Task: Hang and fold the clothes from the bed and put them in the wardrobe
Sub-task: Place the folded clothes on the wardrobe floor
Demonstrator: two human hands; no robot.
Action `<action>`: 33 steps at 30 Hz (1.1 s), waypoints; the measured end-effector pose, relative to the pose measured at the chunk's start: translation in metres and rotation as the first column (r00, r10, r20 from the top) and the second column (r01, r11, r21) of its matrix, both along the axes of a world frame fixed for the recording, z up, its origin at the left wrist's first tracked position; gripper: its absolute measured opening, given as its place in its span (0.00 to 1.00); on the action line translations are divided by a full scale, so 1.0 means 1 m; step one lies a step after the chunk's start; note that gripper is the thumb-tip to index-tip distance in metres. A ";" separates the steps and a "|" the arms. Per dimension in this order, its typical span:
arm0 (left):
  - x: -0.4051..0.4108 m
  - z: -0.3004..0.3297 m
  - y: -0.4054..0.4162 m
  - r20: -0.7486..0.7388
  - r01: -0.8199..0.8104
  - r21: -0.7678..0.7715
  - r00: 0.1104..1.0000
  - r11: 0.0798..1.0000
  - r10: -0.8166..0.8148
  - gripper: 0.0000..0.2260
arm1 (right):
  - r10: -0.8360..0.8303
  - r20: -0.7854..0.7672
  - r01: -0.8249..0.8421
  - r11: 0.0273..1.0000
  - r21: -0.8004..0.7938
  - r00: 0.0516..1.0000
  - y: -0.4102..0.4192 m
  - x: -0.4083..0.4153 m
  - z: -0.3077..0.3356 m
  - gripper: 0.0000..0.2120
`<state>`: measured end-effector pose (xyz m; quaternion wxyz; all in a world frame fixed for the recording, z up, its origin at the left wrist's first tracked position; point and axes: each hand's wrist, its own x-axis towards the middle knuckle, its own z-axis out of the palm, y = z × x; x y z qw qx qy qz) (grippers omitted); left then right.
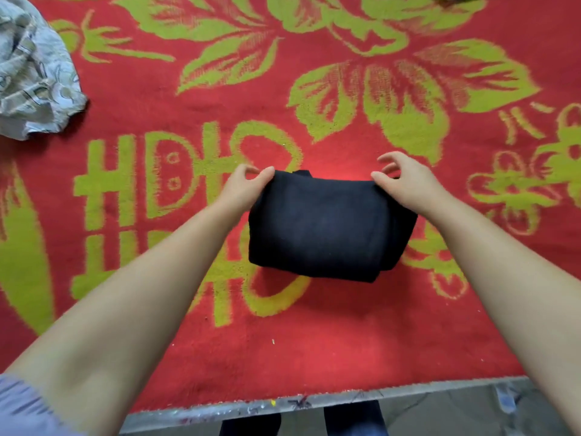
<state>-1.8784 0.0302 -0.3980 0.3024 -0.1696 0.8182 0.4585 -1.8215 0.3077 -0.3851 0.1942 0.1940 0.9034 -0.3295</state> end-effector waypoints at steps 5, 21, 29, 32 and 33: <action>0.047 -0.037 0.013 -0.035 -0.124 -0.058 0.992 0.991 0.123 0.17 | -0.536 0.060 0.538 0.827 -0.166 0.842 -0.032 0.052 -0.035 0.42; 0.079 -0.046 -0.010 -0.440 0.154 -0.549 0.783 0.822 -0.440 0.29 | -0.335 -0.312 0.360 0.933 0.023 0.889 -0.041 0.087 -0.031 0.32; 0.134 -0.048 -0.001 -0.284 0.479 -0.804 0.212 0.353 -0.935 0.40 | 0.469 0.153 -0.476 0.717 0.510 0.870 -0.100 0.125 -0.037 0.56; 0.115 -0.054 0.012 -0.230 0.457 -0.821 0.286 0.343 -0.930 0.40 | 0.448 0.152 -0.456 0.717 0.527 0.881 -0.095 0.102 -0.044 0.54; 0.111 -0.055 0.014 -0.176 0.481 -0.823 0.290 0.302 -0.941 0.39 | 0.459 0.164 -0.471 0.711 0.521 0.873 -0.094 0.098 -0.044 0.52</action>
